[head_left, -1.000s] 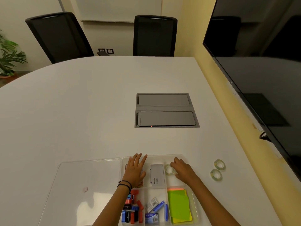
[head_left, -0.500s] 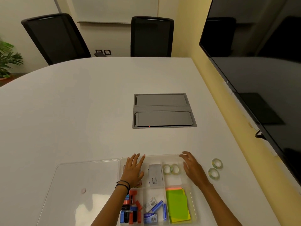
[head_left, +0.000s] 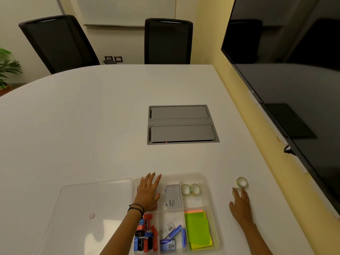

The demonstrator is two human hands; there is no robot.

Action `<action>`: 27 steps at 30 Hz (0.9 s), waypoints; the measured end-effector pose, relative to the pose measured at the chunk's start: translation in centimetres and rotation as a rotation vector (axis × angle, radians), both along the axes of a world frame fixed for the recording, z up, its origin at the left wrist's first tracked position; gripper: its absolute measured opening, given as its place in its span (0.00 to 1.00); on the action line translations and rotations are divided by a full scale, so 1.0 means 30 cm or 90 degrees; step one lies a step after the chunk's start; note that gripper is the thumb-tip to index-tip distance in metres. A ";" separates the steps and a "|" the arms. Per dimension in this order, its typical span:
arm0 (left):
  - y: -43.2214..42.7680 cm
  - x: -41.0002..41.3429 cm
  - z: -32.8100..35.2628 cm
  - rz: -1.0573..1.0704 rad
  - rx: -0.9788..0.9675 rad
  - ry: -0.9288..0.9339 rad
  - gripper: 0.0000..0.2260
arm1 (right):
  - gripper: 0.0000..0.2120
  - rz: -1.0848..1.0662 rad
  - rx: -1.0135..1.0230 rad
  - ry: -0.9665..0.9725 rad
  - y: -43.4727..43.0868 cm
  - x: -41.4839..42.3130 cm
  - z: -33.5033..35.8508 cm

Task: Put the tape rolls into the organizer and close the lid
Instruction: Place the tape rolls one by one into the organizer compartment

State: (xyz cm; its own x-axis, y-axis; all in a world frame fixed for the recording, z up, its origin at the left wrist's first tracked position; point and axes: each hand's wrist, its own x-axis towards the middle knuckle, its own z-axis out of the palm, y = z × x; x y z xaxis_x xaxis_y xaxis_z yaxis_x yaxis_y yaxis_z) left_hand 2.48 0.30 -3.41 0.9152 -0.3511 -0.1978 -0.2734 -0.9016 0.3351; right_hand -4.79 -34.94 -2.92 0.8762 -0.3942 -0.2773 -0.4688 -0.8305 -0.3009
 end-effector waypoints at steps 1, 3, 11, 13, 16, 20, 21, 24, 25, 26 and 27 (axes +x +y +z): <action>0.000 0.000 -0.001 0.001 0.003 0.001 0.29 | 0.27 0.002 0.004 0.002 0.006 -0.004 -0.004; -0.001 -0.001 -0.003 0.000 0.007 0.001 0.29 | 0.26 0.012 0.005 -0.004 0.018 -0.009 -0.009; -0.006 -0.001 -0.005 0.001 0.044 -0.001 0.29 | 0.23 0.091 -0.049 -0.039 0.056 0.006 -0.009; -0.012 -0.002 0.009 -0.006 0.044 -0.007 0.29 | 0.23 0.101 -0.078 -0.028 0.065 0.009 -0.010; -0.033 -0.001 0.032 -0.020 0.054 -0.055 0.30 | 0.22 0.108 -0.119 0.002 0.069 0.018 -0.005; -0.036 0.007 0.009 -0.006 0.044 -0.041 0.25 | 0.22 0.051 -0.008 -0.003 0.081 0.049 0.035; -0.032 0.011 -0.002 -0.002 0.046 -0.043 0.25 | 0.22 0.022 0.055 -0.029 0.090 0.061 0.054; -0.023 0.009 -0.003 -0.005 0.046 -0.037 0.24 | 0.23 -0.006 0.210 -0.126 0.142 0.107 0.112; -0.023 0.008 -0.003 -0.010 0.045 -0.039 0.24 | 0.23 0.005 0.241 -0.151 0.165 0.121 0.130; -0.022 0.008 -0.003 -0.011 0.039 -0.041 0.24 | 0.22 0.025 0.269 -0.165 0.189 0.132 0.144; -0.022 0.009 -0.005 -0.011 0.030 -0.046 0.25 | 0.21 0.053 0.297 -0.167 0.215 0.141 0.153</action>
